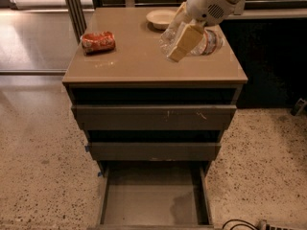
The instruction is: Place water bottle into bottom drawer
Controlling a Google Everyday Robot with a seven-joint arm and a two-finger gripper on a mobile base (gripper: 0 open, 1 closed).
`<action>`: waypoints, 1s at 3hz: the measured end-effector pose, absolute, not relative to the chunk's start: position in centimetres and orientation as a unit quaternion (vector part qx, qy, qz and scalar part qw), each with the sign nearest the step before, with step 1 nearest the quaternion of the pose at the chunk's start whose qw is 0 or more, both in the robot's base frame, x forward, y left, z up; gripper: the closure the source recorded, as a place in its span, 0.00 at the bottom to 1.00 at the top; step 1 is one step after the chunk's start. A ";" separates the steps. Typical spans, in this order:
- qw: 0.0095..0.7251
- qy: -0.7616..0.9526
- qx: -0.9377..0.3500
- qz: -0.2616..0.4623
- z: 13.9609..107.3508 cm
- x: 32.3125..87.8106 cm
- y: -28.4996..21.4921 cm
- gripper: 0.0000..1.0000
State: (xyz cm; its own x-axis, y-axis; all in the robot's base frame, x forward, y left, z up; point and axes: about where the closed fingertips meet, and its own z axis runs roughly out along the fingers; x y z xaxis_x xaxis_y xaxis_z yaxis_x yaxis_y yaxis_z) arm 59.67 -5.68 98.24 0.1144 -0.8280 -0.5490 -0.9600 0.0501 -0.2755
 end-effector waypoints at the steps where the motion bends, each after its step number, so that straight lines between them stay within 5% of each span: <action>1: 0.282 0.663 -0.684 0.115 95.7 58.5 -5.9 1.00; 3: 0.270 0.665 -0.686 0.115 95.0 57.8 -5.5 1.00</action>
Offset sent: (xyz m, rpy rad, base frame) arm -0.0139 -0.0036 -0.0252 -0.0276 0.0461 0.0011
